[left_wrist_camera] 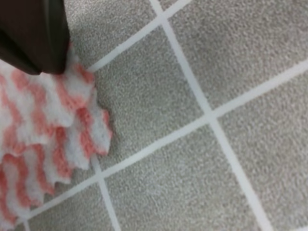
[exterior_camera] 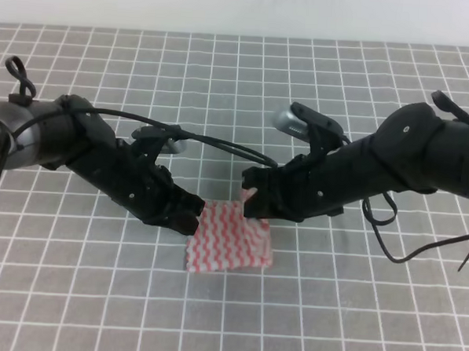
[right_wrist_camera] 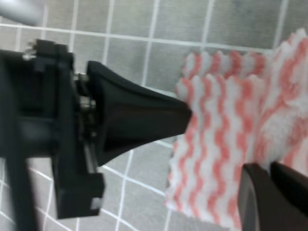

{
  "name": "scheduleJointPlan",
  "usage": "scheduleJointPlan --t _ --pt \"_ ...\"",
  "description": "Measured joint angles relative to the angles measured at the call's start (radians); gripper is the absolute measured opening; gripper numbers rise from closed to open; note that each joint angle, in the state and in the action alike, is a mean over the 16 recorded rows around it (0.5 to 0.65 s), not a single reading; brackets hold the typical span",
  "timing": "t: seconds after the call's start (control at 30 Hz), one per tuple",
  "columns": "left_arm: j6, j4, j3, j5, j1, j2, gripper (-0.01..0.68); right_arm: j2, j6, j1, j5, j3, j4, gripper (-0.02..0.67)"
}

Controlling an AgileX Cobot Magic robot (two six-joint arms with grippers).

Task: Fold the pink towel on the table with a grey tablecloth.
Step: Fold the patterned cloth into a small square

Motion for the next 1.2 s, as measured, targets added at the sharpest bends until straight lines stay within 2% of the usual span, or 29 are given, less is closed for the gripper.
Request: scheduleJointPlan --t 0.57,1.2 --pt "0.001 -0.003 0.0 0.0 0.0 0.0 -0.003 0.068 -0.034 0.045 0.022 -0.062 0.042 -0.015" --pt "0.001 -0.003 0.0 0.0 0.0 0.0 -0.003 0.098 -0.063 0.051 0.028 -0.068 0.088 -0.015"
